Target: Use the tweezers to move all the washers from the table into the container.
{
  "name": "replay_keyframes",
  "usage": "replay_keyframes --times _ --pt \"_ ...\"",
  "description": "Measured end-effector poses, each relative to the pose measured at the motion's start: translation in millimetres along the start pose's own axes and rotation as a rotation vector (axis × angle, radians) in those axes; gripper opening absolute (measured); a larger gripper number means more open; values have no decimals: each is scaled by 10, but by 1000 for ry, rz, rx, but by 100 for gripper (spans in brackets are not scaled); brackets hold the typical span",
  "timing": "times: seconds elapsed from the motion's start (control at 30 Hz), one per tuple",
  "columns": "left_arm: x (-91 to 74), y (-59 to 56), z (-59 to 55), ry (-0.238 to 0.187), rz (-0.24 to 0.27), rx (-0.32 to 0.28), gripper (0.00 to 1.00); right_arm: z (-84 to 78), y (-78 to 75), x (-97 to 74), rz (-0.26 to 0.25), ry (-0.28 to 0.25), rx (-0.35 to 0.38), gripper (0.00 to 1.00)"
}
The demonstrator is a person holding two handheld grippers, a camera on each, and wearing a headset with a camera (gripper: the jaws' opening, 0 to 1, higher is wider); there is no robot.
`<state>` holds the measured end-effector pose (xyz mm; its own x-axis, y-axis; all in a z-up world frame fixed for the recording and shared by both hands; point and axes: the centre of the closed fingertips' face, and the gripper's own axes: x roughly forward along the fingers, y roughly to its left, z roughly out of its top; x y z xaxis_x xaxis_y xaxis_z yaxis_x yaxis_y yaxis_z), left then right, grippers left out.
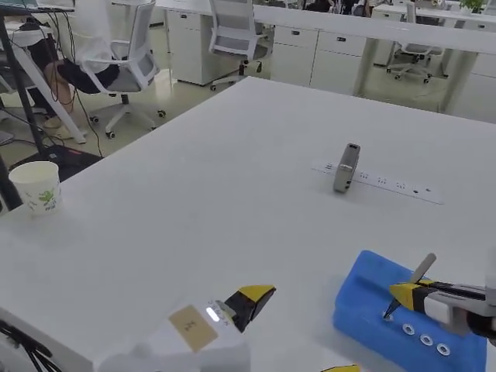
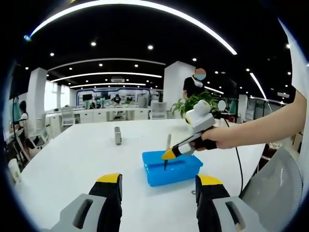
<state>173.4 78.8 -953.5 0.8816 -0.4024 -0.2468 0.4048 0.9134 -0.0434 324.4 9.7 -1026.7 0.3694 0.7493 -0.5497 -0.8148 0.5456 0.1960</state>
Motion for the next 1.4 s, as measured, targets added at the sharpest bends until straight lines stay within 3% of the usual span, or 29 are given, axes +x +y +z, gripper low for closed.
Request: replay_keyframes --times 0.3,0.8,0.93,1.13,1.4 --pt "5 -1 -10 5 -1 2 61 64 10 -81 -12 -33 -2 4" --pt "6 -5 -18 10 -3 6 61 235 327 -401 26 -140 -23 4" --pt "6 -5 -17 10 -3 4 60 217 419 -485 39 -152 -31 4" --pt "8 -9 -21 12 -5 5 60 145 531 -559 66 -170 15 4" --pt "10 -14 -33 19 -7 10 60 -56 635 -627 88 -152 48 4"
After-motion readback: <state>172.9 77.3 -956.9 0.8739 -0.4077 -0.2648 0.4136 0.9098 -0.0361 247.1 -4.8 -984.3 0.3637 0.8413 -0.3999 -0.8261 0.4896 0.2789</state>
